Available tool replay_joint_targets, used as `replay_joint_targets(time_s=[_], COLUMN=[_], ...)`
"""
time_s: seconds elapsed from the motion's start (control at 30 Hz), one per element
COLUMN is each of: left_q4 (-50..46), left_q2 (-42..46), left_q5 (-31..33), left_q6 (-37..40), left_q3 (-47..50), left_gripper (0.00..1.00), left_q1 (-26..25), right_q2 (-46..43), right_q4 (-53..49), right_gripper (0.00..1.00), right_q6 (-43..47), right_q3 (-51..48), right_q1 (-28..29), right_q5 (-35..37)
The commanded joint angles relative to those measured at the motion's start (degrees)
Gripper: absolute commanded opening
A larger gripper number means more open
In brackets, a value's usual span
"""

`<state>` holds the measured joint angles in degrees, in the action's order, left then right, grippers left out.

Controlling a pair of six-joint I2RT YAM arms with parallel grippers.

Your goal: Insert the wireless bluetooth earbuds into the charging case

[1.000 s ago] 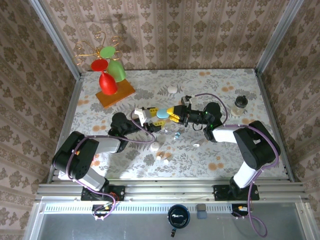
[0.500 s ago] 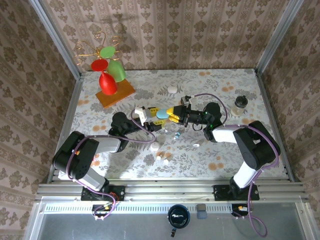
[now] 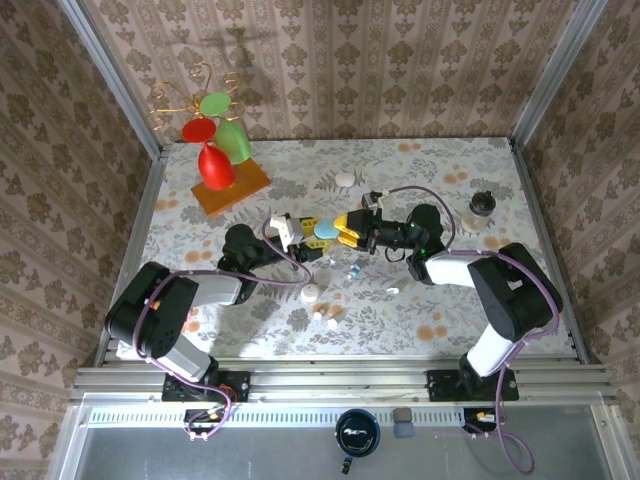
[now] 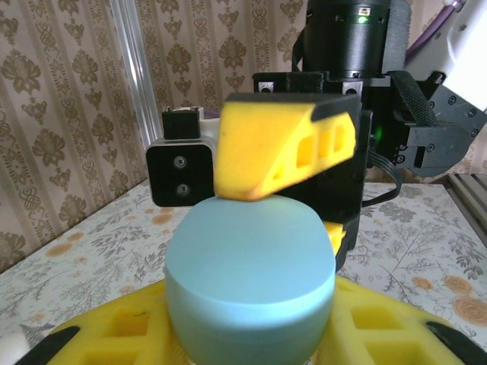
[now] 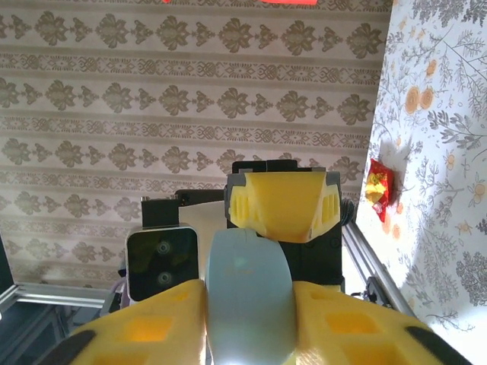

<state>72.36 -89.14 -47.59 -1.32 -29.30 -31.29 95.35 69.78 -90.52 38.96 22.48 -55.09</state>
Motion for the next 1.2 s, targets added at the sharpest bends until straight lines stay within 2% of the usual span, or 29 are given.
replay_joint_targets(time_s=[0.0,0.07,0.2,0.3,0.37,0.47,0.63,0.77,0.97,1.17], left_q4=[1.81,1.76,1.64,1.68,1.65,1.65,1.65,1.71,1.69,1.68], left_q2=[0.17,0.59,1.63,1.82,1.81,1.75,1.97,2.20,2.56,2.53], left_q5=[-2.07,-1.80,-1.49,-2.14,-2.78,-3.58,-3.50,-3.14,-2.87,-3.43], left_q6=[-0.71,-0.75,-2.19,-3.87,-4.38,-5.64,-5.37,-3.97,-4.08,-4.80], left_q3=[0.69,1.66,2.91,3.26,3.50,3.55,3.70,3.88,3.75,3.46], left_gripper=[0.37,0.37,0.37,0.37,0.37,0.37,0.37,0.37,0.37,0.37], left_q1=[-0.69,-0.66,-0.62,-0.78,-0.96,-1.14,-1.14,-1.16,-1.15,-1.23], right_q2=[-2.99,-4.20,-7.63,-11.88,-15.13,-18.41,-20.43,-21.49,-20.59,-20.78], right_q4=[-3.90,-5.27,-10.24,-21.80,-32.72,-44.12,-50.60,-58.73,-61.15,-59.68], right_gripper=[0.50,0.56,0.61,0.68,0.79,0.82,0.89,0.92,0.92,0.91], right_q6=[6.30,8.17,15.88,29.84,43.04,56.77,71.82,85.92,91.85,92.99], right_q3=[0.77,0.78,-0.53,-0.34,1.18,3.86,6.16,7.81,8.85,8.50], right_q1=[-0.83,-1.98,-4.80,-6.45,-6.48,-6.34,-4.28,0.76,4.54,4.83], right_q5=[0.43,0.38,2.74,4.13,5.66,6.82,4.86,7.99,13.47,20.21])
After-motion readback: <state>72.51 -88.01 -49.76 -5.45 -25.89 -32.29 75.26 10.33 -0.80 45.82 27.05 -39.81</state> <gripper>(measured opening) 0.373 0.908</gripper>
